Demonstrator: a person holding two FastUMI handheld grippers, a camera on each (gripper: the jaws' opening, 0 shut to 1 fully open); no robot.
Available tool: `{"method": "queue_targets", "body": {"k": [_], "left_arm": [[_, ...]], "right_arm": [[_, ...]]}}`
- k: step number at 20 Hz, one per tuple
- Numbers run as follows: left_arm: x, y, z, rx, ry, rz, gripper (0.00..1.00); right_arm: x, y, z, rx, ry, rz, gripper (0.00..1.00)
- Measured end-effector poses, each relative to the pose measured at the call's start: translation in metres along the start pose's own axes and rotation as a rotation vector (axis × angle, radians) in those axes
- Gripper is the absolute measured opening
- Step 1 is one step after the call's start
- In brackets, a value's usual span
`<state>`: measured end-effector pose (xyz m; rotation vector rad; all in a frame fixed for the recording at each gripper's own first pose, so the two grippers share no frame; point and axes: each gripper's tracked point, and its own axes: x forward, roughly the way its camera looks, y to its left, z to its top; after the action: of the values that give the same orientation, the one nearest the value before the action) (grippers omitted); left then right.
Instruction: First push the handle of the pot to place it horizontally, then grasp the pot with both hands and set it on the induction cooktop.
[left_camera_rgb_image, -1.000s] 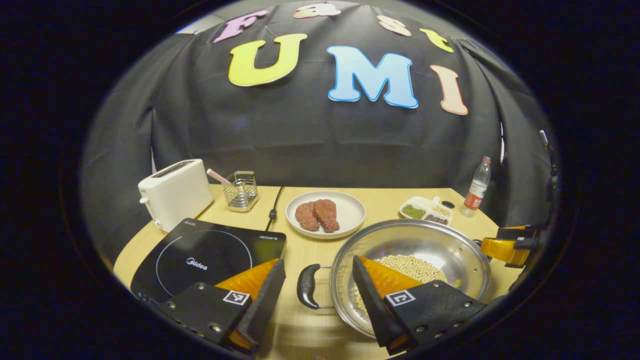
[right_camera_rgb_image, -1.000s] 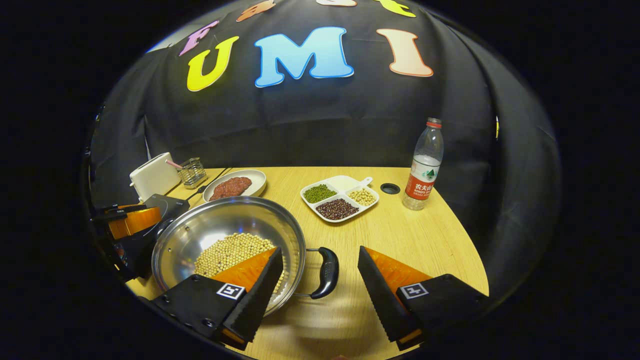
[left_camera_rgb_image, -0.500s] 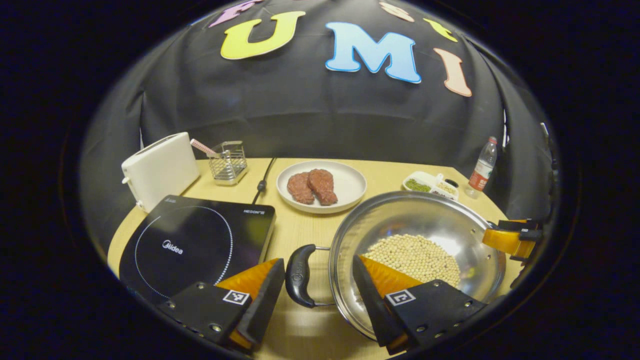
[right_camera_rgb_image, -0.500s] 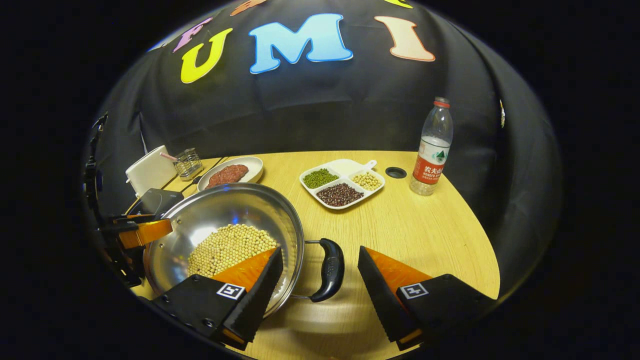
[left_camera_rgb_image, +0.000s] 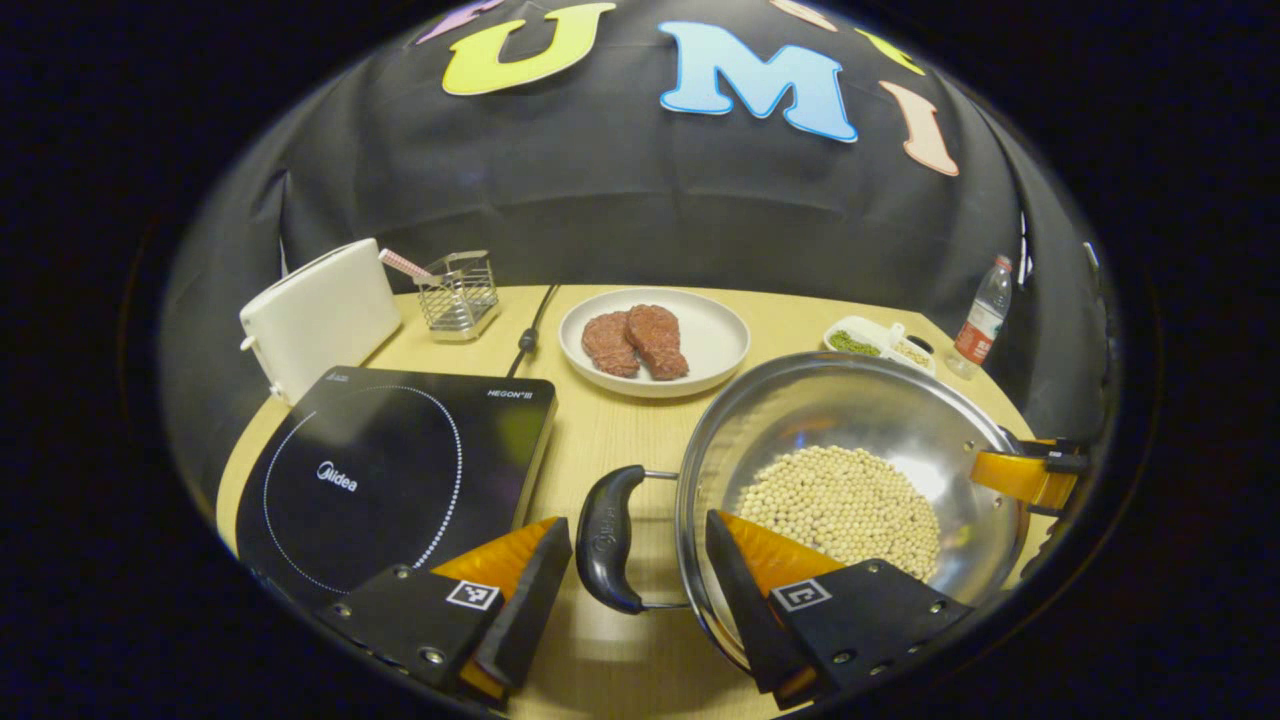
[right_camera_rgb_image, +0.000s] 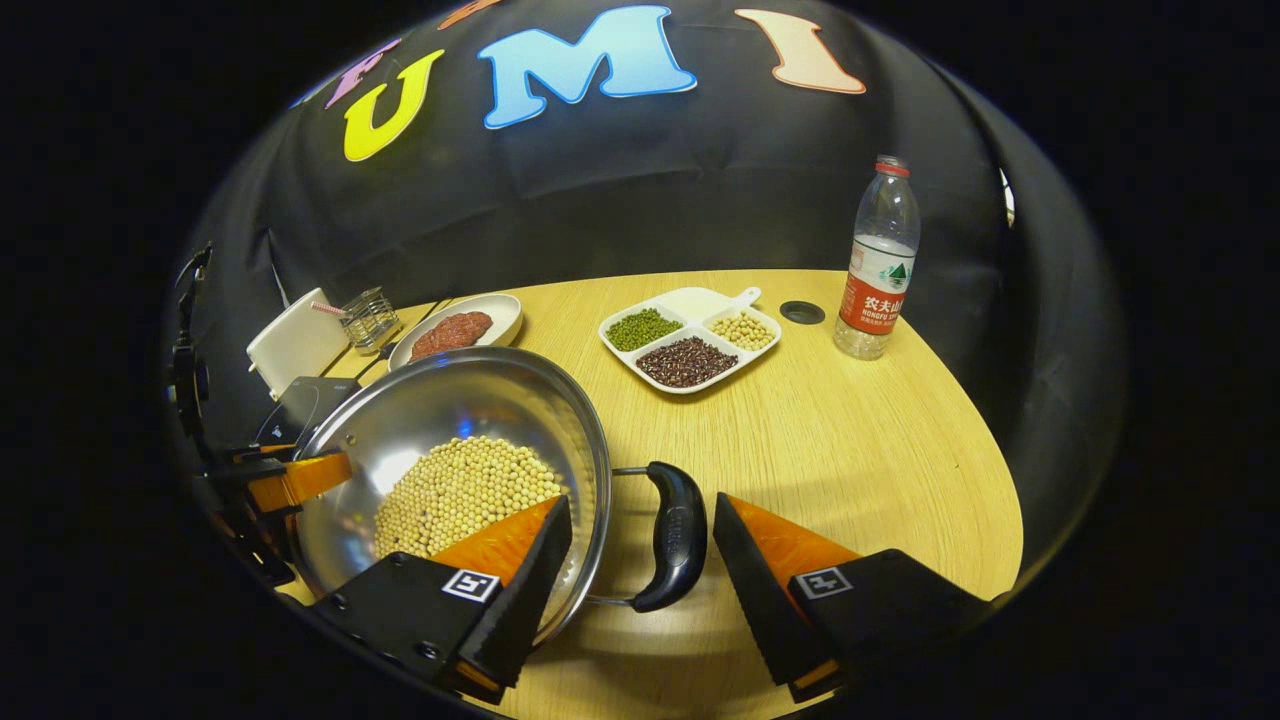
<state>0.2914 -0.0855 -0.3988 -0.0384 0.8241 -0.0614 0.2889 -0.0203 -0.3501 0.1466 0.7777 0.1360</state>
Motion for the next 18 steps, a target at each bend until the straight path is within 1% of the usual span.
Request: {"method": "queue_targets", "body": {"k": [1,2,3,4,5,6,7,8,9,10,11,13,15,16,17,18], "left_arm": [[-0.001,0.0002,-0.0016,-0.008,0.005,0.0,0.8],[0.0007,0.0017,-0.0015,-0.012,0.008,0.003,0.83],[0.0007,0.0027,-0.0036,-0.012,0.014,0.005,0.8],[0.0014,0.0021,-0.004,-0.011,0.019,0.002,0.8],[0.0017,-0.0034,-0.0044,-0.022,0.018,-0.013,0.8],[0.0035,-0.0036,-0.0036,-0.018,0.019,-0.01,0.7],[0.0025,-0.0031,-0.0044,-0.011,0.023,-0.008,0.68],[0.0031,-0.0044,-0.0045,-0.006,0.029,-0.007,0.71],[0.0037,-0.0042,-0.0041,-0.005,0.027,-0.006,0.63],[0.0037,-0.0044,-0.0036,-0.006,0.031,-0.01,0.64],[0.0031,-0.0046,-0.0042,-0.012,0.03,-0.013,0.64],[0.0028,-0.0051,-0.003,-0.026,0.038,-0.011,0.61],[0.0033,-0.0052,-0.0021,-0.03,0.038,-0.01,0.57],[0.0038,-0.0056,-0.0011,-0.023,0.04,-0.01,0.57],[0.0032,-0.0049,-0.002,-0.023,0.04,-0.011,0.57],[0.0026,-0.0047,-0.0025,-0.026,0.043,-0.012,0.57]], "right_arm": [[0.0008,-0.0015,0.0017,-0.002,-0.003,-0.003,0.82],[0.0008,-0.002,0.0041,-0.001,-0.008,-0.005,0.82],[0.0004,-0.0028,0.0054,-0.003,-0.015,-0.013,0.79],[0.001,-0.0035,0.0066,-0.001,-0.018,-0.016,0.74],[-0.0001,-0.0023,0.005,0.0,-0.015,-0.016,0.65],[0.0011,-0.0022,0.0058,0.001,-0.014,-0.015,0.64],[0.0016,-0.0031,0.0055,0.002,-0.012,-0.016,0.62],[0.0006,-0.0031,0.006,0.002,-0.013,-0.016,0.63],[0.0002,-0.0022,0.0055,0.002,-0.012,-0.017,0.61],[0.0019,-0.0022,0.0059,0.002,-0.009,-0.012,0.58],[0.0009,-0.0015,0.0056,0.001,-0.009,-0.013,0.58],[0.0011,-0.0002,0.0056,0.003,-0.012,-0.012,0.49],[-0.0004,-0.0002,0.0063,-0.002,-0.009,-0.016,0.49],[-0.0004,0.0,0.0064,-0.013,-0.008,-0.021,0.49],[-0.0024,0.0,0.0059,-0.019,-0.007,-0.027,0.46],[-0.0037,0.0003,0.0063,-0.019,-0.006,-0.029,0.46]]}}
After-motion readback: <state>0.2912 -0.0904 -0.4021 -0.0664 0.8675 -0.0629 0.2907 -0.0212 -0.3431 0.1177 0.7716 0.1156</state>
